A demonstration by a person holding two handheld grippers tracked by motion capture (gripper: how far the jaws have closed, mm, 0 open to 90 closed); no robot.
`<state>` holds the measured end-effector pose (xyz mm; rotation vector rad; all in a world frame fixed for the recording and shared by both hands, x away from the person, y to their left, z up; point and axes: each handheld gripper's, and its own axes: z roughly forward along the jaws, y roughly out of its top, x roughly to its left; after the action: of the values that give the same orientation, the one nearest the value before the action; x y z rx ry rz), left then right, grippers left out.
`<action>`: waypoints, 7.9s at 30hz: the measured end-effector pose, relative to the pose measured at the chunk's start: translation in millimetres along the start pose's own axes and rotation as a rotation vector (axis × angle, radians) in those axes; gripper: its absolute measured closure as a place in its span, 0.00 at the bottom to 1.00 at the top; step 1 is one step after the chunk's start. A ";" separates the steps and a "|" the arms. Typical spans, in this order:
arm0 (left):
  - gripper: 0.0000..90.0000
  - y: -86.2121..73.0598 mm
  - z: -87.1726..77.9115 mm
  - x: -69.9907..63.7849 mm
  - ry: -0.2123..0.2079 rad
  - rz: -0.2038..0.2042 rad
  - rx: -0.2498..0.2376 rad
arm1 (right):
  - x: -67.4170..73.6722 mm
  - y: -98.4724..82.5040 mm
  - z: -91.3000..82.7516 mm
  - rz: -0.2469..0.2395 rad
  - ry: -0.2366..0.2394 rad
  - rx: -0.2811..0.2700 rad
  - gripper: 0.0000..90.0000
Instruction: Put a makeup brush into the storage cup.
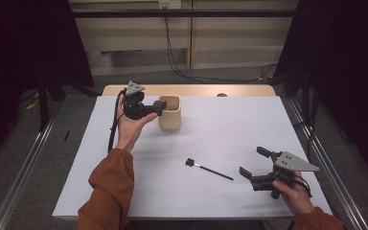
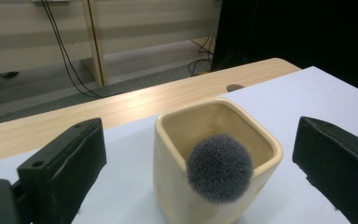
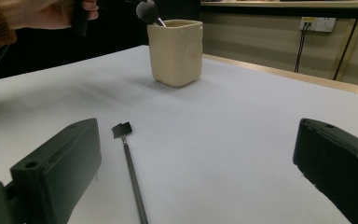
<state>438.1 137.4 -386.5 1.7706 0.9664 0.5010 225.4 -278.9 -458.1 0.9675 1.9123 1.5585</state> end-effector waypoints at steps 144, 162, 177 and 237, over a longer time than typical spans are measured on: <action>0.03 -145.3 -196.1 -35.6 0.049 0.053 -0.113 | 9.6 22.3 36.4 0.008 0.096 0.130 0.01; 0.04 -146.3 -198.8 -34.7 0.061 0.066 -0.110 | 13.5 44.3 78.3 -0.035 0.159 0.253 0.03; 0.04 -146.0 -200.2 -35.2 0.060 0.069 -0.104 | 12.7 48.0 100.3 -0.044 0.185 0.477 0.02; 0.04 -147.0 -200.1 -33.1 0.067 0.087 -0.092 | 29.4 41.3 148.3 -0.287 0.330 1.109 0.46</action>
<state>220.6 250.8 -437.1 1.7271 0.9013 0.6538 326.3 -159.2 -450.3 0.7518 3.0539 0.4085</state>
